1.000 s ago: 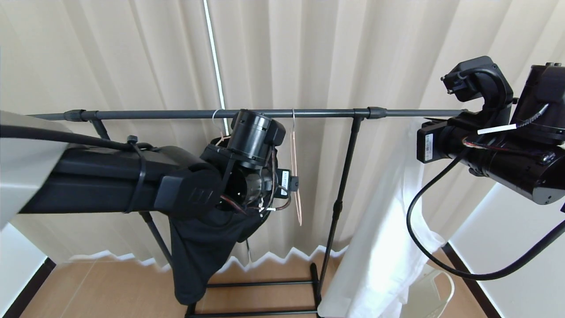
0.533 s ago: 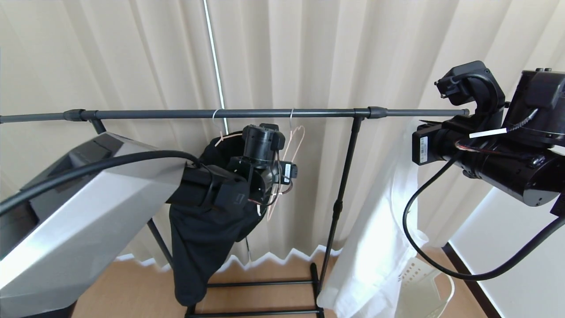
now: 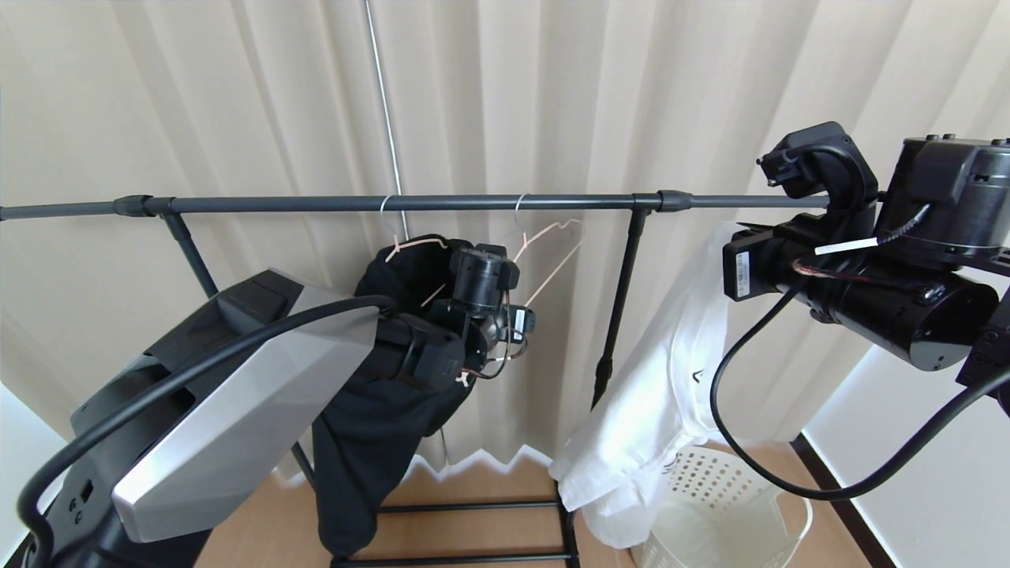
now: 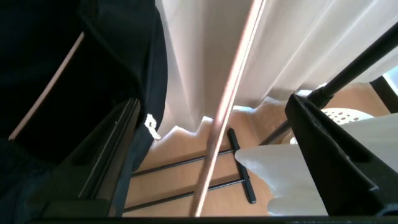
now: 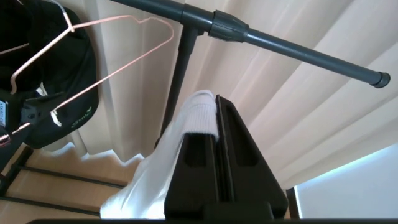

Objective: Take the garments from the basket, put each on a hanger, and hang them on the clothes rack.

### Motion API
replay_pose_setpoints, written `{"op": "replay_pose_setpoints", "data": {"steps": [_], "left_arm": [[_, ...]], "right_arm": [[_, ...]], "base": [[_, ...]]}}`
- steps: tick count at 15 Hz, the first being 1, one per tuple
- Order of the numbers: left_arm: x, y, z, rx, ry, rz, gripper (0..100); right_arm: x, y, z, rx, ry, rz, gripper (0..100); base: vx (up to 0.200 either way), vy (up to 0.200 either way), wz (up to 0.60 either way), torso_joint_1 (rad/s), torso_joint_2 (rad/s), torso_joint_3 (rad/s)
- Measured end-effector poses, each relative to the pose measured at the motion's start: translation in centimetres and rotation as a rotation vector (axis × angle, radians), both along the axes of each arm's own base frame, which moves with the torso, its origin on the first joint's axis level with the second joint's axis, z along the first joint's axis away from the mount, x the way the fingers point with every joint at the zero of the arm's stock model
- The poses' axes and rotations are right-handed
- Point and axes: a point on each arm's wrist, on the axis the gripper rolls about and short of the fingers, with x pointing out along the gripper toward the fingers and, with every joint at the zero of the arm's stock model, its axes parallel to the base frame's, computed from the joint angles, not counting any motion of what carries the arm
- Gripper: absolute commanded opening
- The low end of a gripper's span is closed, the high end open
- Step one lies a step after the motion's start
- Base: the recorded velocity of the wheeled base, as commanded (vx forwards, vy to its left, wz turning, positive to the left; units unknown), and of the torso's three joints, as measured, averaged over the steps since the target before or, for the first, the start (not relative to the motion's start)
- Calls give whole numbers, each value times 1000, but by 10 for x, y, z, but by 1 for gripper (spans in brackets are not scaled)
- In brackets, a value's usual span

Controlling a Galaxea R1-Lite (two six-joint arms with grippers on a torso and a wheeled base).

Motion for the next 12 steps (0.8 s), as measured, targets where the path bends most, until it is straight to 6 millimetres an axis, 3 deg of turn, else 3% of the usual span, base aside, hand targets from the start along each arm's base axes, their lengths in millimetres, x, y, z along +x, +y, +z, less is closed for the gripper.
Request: {"op": "replay_pose_setpoints", "data": {"steps": [8,12], "left_arm": [[0,1,-1,2,2,3,100],[-10,6,10,3,7,-7,100]], "right_arm": [[2,1,-3,0,-4,-2,0],[2,1,-3,0,-5,-2,0]], "base": [[0,0,0,0,0,0],[0,0,0,0,0,0]]}}
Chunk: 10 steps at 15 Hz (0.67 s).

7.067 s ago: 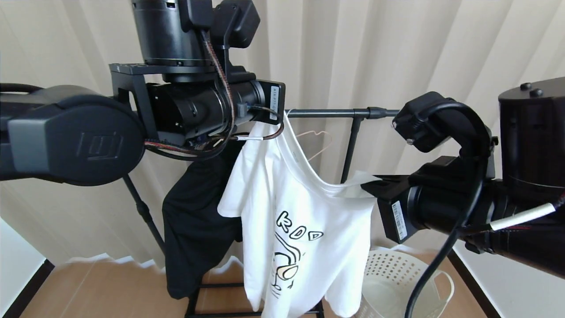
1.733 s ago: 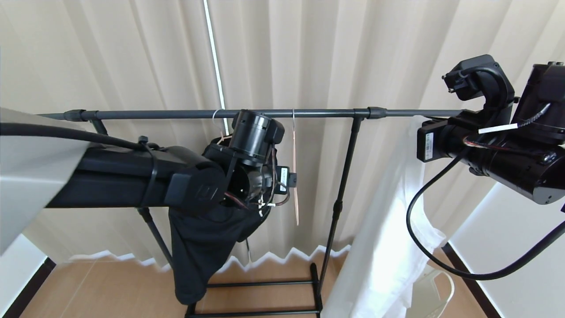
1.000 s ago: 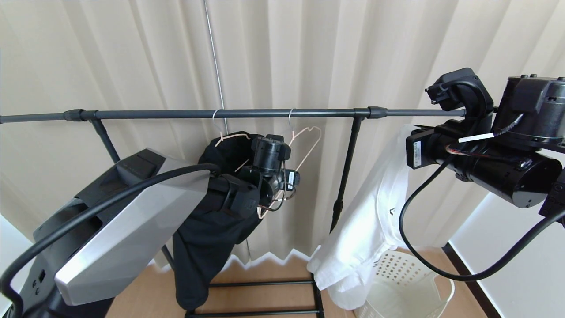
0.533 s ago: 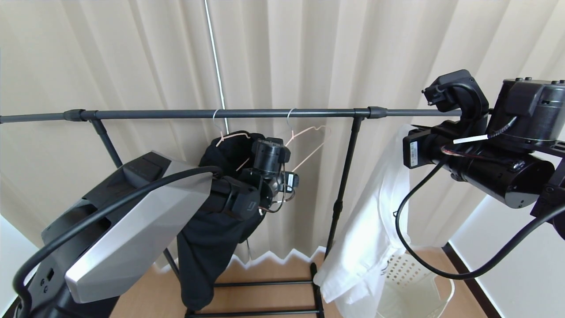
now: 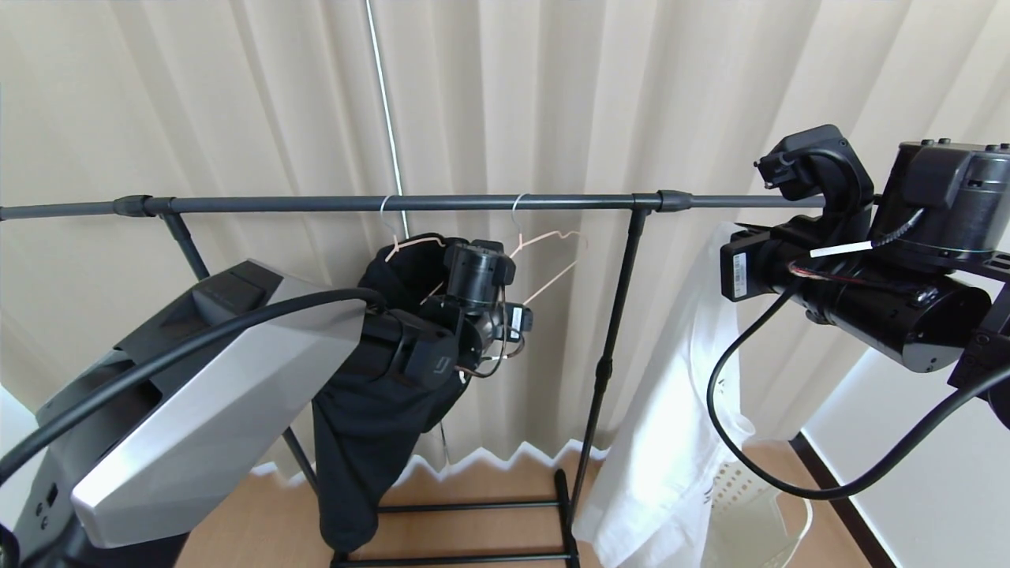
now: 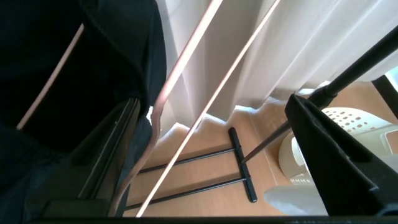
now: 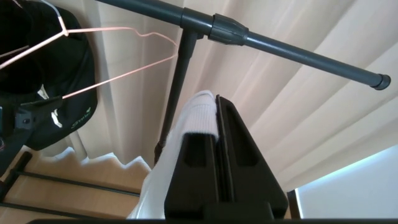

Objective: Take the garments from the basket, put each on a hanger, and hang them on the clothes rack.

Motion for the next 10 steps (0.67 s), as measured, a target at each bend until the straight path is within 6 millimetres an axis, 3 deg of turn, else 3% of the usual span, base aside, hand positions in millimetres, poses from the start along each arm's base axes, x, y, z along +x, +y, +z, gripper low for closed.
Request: {"op": "replay_pose_setpoints", "data": {"steps": [10], "left_arm": [[-26,11,15,-32,55,-126,100]], "right_arm": [[-1,0,1,1,-3,0,0]], "base": [[0,0,0,0,0,0]]}}
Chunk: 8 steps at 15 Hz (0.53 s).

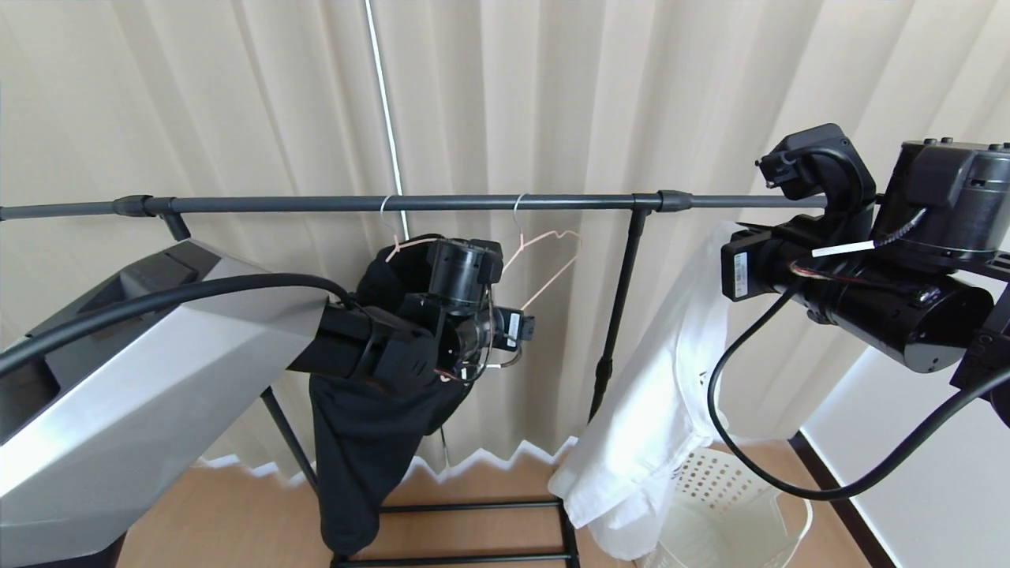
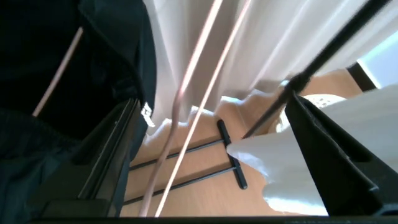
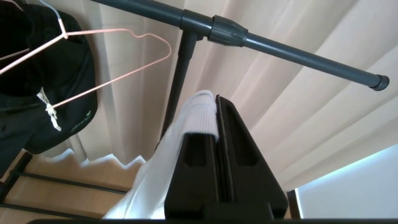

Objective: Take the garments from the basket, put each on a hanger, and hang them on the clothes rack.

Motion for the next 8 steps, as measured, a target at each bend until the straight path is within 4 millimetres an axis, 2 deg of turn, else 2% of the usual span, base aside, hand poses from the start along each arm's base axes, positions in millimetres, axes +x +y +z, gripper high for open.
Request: {"op": "replay_pose_setpoints", "data": {"steps": [4,8], "left_arm": [[-3,1,3,0,-1,-3,100],[6,9,9,19,-37,8,100]], "right_arm": [[0,0,0,0,0,0,0],[0,0,0,0,0,0,0]], "base": [[0,0,0,0,0,0],[0,0,0,0,0,0]]}}
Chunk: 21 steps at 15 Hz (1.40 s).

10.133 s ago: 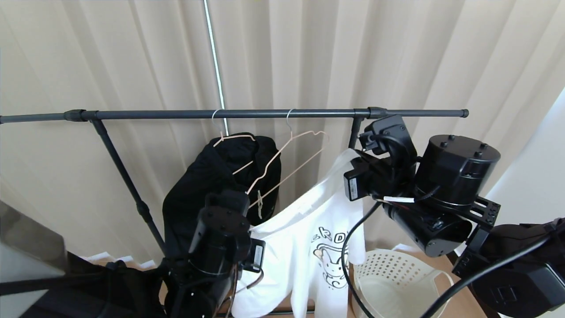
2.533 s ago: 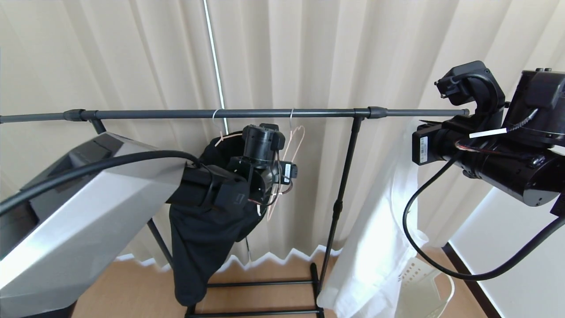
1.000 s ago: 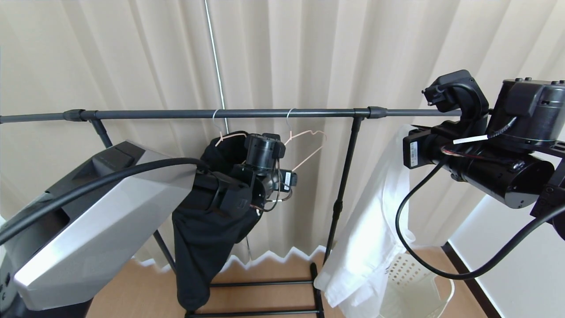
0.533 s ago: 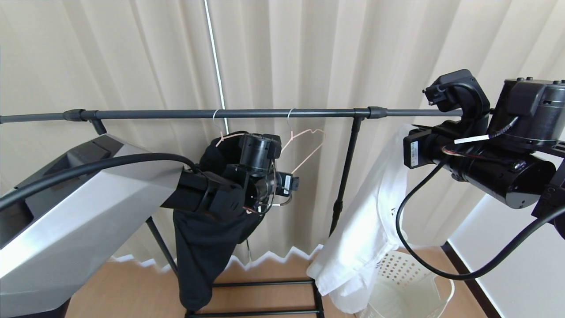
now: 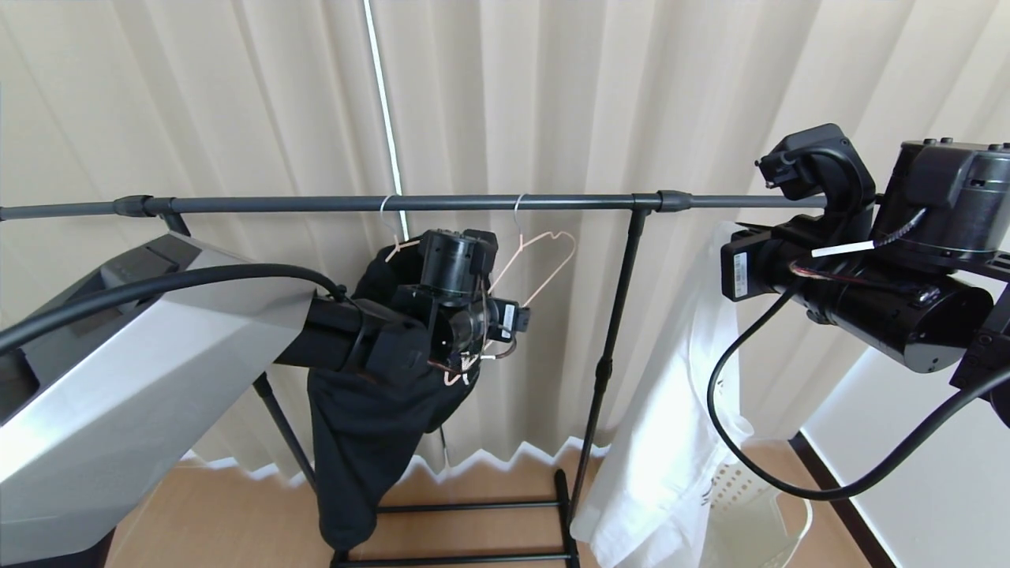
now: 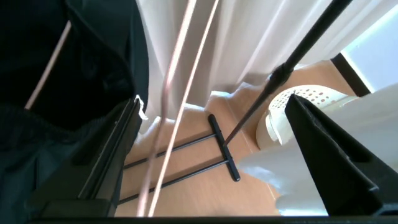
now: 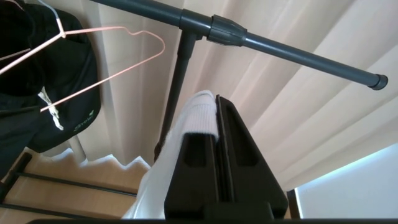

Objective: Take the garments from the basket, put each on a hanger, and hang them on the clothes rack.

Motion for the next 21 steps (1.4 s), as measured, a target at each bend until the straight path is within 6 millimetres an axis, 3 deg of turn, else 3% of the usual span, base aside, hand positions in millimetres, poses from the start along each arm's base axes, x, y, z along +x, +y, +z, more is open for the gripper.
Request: {"op": "replay_pose_setpoints", "data": {"steps": [3,13,14,21], "left_arm": [[9,6,-3,18,-9,12,100],[32,-8,-24,29,-19,10,100],[33,-9,-25,30,-18,9,0],[35,-11,-29,36,-23,26,0]], "right_arm": [[1,0,-1,-1,2,1,0],[3,2,-3,-3,6,0,0],[4,2,-2,0,0,0,0],[4,2,-3,0,0,0,0]], "base": [[0,0,0,0,0,0],[0,0,0,0,0,0],[0,0,0,0,0,0],[0,0,0,0,0,0]]}}
